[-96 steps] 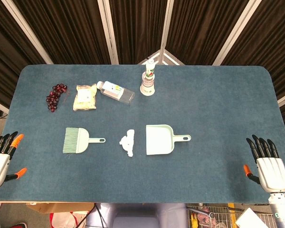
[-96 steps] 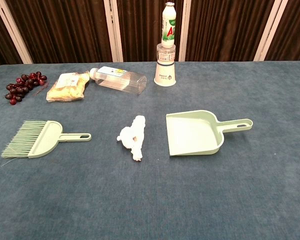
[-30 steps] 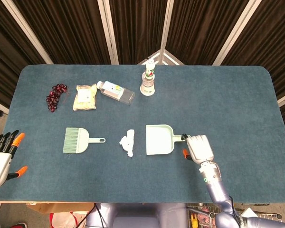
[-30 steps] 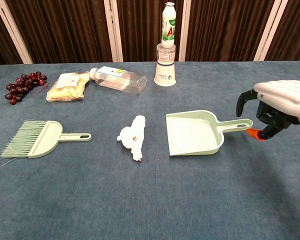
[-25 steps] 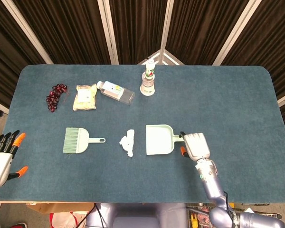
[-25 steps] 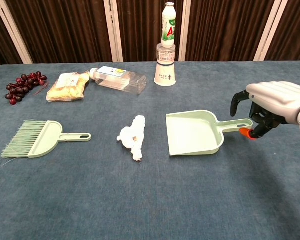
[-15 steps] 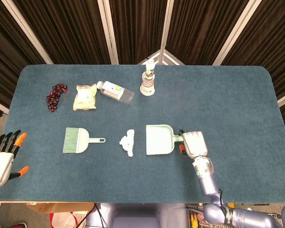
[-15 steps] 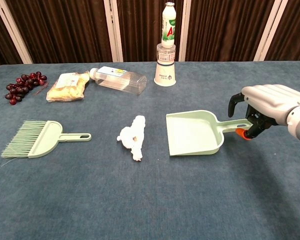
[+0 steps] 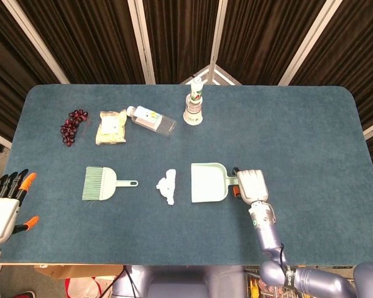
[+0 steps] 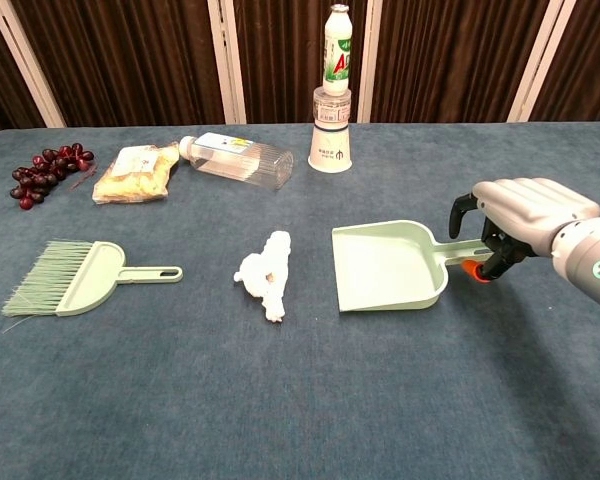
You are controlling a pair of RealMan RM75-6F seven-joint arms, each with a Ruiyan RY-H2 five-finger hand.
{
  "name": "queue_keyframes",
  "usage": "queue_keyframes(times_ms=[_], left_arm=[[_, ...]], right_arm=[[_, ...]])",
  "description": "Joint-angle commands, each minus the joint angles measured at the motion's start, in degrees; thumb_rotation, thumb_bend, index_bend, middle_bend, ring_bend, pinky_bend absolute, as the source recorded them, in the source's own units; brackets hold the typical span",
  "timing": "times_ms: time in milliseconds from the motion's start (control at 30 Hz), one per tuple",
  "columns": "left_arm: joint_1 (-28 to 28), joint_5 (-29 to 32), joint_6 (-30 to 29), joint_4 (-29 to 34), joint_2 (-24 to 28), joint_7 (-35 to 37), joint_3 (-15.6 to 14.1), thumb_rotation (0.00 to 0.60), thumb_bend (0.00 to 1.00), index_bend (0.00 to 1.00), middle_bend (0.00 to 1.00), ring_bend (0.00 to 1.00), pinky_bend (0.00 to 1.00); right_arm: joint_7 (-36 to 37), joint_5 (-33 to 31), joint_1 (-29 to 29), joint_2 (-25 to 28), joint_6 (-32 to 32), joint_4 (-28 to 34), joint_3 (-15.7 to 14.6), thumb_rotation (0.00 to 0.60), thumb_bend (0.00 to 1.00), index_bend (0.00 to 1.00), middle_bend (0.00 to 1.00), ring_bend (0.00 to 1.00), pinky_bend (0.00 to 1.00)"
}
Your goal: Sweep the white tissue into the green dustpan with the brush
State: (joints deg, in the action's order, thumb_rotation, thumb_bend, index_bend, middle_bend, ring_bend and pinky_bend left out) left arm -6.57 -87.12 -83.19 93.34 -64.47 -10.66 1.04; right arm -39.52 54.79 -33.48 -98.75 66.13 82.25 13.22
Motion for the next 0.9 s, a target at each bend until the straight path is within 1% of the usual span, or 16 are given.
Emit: queue_keyframes(times_ms=[33,167,233,300,467,733,900], left_arm=[[0.0,0.1,0.0,0.0,0.0,0.0,0.0,0.600,0.00,0.00,0.00,0.00,0.00],[0.0,0.2,0.0,-0.1,0.0,-0.1,0.1,0.600,0.00,0.00,0.00,0.00,0.00],[0.0,0.2,0.0,-0.1,0.0,-0.2,0.1,0.600,0.00,0.00,0.00,0.00,0.00],[0.0,0.3,0.1,-0.1,0.0,-0.2,0.1,0.600,0.00,0.00,0.00,0.00,0.00],[0.0,0.3,0.0,0.3,0.1,-0.4,0.0,0.600,0.00,0.00,0.00,0.00,0.00],[0.0,0.1,-0.1,0.7,0.3,-0.6,-0.1,0.600,0.00,0.00,0.00,0.00,0.00],[-0.4,0.9,1.5,2.6,1.2,-2.0,-0.3,0.600,0.00,0.00,0.00,0.00,0.00]], right_arm=[[0.4,-0.3,-0.3,-0.7,-0.3,-1.5,-0.2,0.600,0.38,0.40,0.94,0.92,0.87],[0.9,-0.6,-0.3,-0.1,-0.6,-2.0,-0.1,0.600,0.38,0.41,0.94,0.92,0.87],[1.0,-0.6,-0.4,-0.1,-0.8,-2.0,-0.3,0.600,0.38,0.45,0.94,0.92,0.87],[0.7,-0.6,-0.5,-0.1,-0.7,-2.0,-0.4,0.600,0.38,0.53,0.94,0.92,0.87],[0.0,-0.5,-0.6,0.0,-0.1,-0.9,-0.8,0.600,0.38,0.60,0.94,0.92,0.87],[-1.5,-0.3,-1.2,0.2,1.2,0.3,-0.4,0.600,0.38,0.60,0.94,0.92,0.87],[-2.2,0.4,-1.4,0.6,2.0,0.4,-0.7,0.600,0.38,0.60,0.94,0.92,0.87]])
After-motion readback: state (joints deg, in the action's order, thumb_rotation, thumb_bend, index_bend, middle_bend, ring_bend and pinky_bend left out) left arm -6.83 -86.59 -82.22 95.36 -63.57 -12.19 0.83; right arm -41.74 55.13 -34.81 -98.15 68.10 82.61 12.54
